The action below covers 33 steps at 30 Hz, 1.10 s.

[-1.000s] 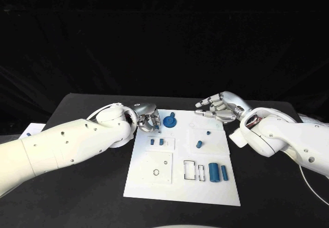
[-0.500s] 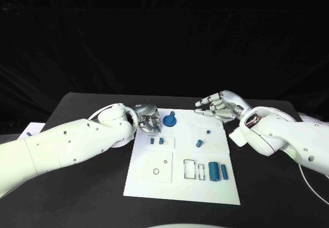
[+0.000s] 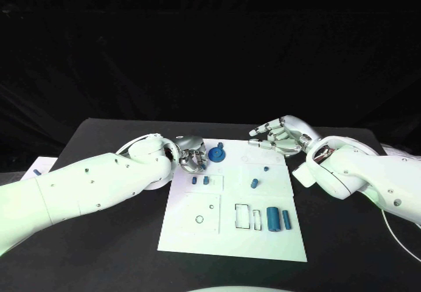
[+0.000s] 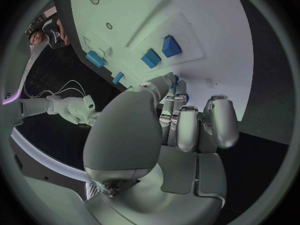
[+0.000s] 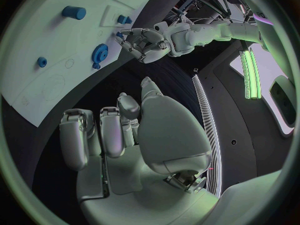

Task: Assemble the parts on the task board

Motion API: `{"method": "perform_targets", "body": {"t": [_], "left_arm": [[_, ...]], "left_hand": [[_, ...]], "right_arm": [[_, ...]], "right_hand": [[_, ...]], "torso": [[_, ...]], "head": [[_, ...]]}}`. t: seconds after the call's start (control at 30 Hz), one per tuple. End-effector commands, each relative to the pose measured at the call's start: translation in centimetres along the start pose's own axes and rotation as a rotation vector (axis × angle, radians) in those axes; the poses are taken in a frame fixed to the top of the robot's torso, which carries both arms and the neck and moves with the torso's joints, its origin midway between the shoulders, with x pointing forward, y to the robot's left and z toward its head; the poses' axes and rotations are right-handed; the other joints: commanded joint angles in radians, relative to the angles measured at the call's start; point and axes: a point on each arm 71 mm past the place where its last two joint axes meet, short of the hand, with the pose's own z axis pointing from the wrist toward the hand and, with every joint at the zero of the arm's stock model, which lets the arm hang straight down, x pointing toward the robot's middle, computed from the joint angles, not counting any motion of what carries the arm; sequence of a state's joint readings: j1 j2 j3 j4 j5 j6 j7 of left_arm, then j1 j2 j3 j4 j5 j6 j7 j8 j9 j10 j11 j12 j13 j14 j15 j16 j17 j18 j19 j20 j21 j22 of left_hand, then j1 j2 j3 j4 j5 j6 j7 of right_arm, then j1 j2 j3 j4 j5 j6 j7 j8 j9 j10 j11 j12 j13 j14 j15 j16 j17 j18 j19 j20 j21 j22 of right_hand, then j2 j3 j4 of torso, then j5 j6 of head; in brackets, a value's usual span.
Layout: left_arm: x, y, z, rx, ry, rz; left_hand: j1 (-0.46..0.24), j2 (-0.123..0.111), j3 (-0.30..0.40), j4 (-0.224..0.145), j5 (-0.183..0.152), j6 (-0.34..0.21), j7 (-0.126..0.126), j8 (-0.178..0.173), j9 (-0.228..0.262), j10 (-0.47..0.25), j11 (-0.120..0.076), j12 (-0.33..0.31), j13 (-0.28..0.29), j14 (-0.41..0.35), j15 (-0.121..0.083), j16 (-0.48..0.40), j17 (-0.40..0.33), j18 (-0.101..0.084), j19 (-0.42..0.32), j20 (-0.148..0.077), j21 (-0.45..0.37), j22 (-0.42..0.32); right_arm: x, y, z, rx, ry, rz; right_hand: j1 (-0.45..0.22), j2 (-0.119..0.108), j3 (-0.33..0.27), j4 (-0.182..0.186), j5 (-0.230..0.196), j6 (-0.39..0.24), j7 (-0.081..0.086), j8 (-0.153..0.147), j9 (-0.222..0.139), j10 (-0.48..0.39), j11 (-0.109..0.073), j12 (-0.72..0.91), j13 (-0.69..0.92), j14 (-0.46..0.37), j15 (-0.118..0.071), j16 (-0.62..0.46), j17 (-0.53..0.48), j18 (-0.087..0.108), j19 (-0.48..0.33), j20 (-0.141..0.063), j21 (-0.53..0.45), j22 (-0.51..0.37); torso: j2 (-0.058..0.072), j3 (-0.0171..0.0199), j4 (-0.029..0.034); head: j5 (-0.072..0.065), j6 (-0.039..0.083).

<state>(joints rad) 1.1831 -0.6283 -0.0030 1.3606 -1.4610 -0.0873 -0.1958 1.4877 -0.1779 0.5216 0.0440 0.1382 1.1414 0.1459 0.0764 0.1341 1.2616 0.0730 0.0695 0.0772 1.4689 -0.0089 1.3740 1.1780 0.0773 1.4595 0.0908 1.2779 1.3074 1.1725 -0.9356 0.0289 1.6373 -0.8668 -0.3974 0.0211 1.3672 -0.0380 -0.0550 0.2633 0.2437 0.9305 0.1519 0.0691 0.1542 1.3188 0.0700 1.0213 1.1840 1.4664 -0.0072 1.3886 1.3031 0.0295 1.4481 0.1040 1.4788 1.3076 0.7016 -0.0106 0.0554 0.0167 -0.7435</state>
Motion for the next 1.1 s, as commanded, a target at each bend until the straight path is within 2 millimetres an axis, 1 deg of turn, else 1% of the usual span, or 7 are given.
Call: {"method": "perform_targets", "body": {"t": [0.03,0.27,0.47,0.6,0.8,0.87,1.1], "left_arm": [[0.35,-0.27,0.08,0.006,0.027,-0.001],[0.48,-0.3,0.16,0.003,0.034,0.003],[0.63,-0.18,0.28,-0.01,0.049,0.01],[0.7,-0.11,0.3,-0.017,0.054,0.012],[0.72,-0.05,0.29,-0.02,0.054,0.012],[0.71,-0.04,0.28,-0.021,0.052,0.012],[0.67,0.04,0.25,-0.023,0.047,0.011]], "left_hand": [[-0.01,-0.001,0.007,0.002,-0.003,0.007,-0.001,-0.005,-0.001,0.004,-0.001,-0.004,0.002,0.031,-0.003,0.004,-0.001,-0.008,0.005,-0.001,0.004,0.041],[-0.01,-0.001,0.008,0.001,-0.003,0.007,-0.001,-0.005,-0.001,0.004,-0.001,-0.004,0.002,0.032,-0.003,0.004,0.0,-0.007,0.005,-0.001,0.002,0.04],[-0.019,-0.003,0.01,-0.001,-0.006,0.001,0.0,-0.009,-0.004,-0.003,0.001,-0.008,0.0,0.031,-0.002,0.006,0.001,-0.007,0.003,-0.001,0.0,0.039],[-0.032,-0.009,0.015,-0.002,-0.007,-0.018,0.007,-0.015,-0.011,-0.026,0.008,-0.01,-0.005,0.031,0.004,0.006,-0.002,-0.007,0.001,0.003,-0.004,0.037],[-0.047,-0.02,0.024,-0.006,-0.007,-0.055,0.017,-0.016,-0.025,-0.062,0.019,-0.01,-0.01,0.028,0.013,0.005,-0.009,-0.005,-0.003,0.01,-0.013,0.033],[-0.052,-0.024,0.027,-0.008,-0.007,-0.074,0.018,-0.017,-0.031,-0.073,0.022,-0.01,-0.011,0.028,0.015,0.005,-0.012,-0.004,-0.004,0.013,-0.017,0.031],[-0.06,-0.03,0.034,-0.011,-0.007,-0.103,0.021,-0.016,-0.041,-0.09,0.026,-0.009,-0.011,0.026,0.019,0.005,-0.018,-0.003,-0.007,0.017,-0.023,0.027]], "right_arm": [[0.13,0.13,0.01,-0.013,0.009,-0.005],[0.15,0.14,0.01,-0.013,0.009,-0.005],[0.17,0.16,0.02,-0.014,0.01,-0.005],[0.16,0.15,0.02,-0.014,0.01,-0.005],[0.12,0.11,0.0,-0.012,0.009,-0.005],[0.11,0.1,0.0,-0.012,0.009,-0.005],[0.09,0.07,0.0,-0.011,0.008,-0.005]], "right_hand": [[-0.001,0.008,-0.006,-0.002,0.007,0.008,0.001,0.002,0.002,0.0,-0.006,0.002,0.001,0.047,-0.002,-0.004,0.001,0.013,-0.005,-0.002,-0.003,0.102],[-0.001,0.008,-0.006,-0.002,0.007,0.008,0.001,0.002,0.002,0.0,-0.006,0.002,0.001,0.047,-0.002,-0.004,0.001,0.013,-0.005,-0.002,-0.003,0.102],[-0.001,0.008,-0.006,-0.002,0.007,0.008,0.001,0.002,0.002,0.0,-0.006,0.002,0.001,0.047,-0.002,-0.004,0.001,0.013,-0.005,-0.002,-0.003,0.102],[-0.001,0.008,-0.006,-0.002,0.007,0.008,0.001,0.002,0.002,0.0,-0.006,0.002,0.001,0.047,-0.002,-0.004,0.001,0.013,-0.005,-0.002,-0.003,0.102],[-0.001,0.008,-0.006,-0.002,0.007,0.008,0.001,0.002,0.002,0.0,-0.006,0.002,0.001,0.047,-0.002,-0.004,0.001,0.013,-0.005,-0.002,-0.003,0.102],[-0.001,0.008,-0.006,-0.002,0.007,0.008,0.001,0.002,0.002,0.0,-0.006,0.002,0.001,0.047,-0.002,-0.004,0.001,0.013,-0.005,-0.002,-0.003,0.102],[-0.001,0.008,-0.006,-0.002,0.007,0.008,0.001,0.002,0.002,0.0,-0.006,0.002,0.001,0.047,-0.002,-0.004,0.001,0.013,-0.005,-0.002,-0.003,0.102]], "torso": [[0.001,-0.0003,-0.0005],[0.0,0.0002,0.0008],[0.0,0.0002,0.0004],[0.0,-0.0001,-0.0005],[0.0,0.0002,0.0006],[0.0,0.0002,0.0008],[0.0,-0.0001,0.0001]], "head": [[0.0,-0.001],[-0.002,-0.001],[-0.001,-0.002],[-0.002,-0.002],[-0.002,-0.002],[-0.003,-0.002],[-0.003,-0.003]]}}
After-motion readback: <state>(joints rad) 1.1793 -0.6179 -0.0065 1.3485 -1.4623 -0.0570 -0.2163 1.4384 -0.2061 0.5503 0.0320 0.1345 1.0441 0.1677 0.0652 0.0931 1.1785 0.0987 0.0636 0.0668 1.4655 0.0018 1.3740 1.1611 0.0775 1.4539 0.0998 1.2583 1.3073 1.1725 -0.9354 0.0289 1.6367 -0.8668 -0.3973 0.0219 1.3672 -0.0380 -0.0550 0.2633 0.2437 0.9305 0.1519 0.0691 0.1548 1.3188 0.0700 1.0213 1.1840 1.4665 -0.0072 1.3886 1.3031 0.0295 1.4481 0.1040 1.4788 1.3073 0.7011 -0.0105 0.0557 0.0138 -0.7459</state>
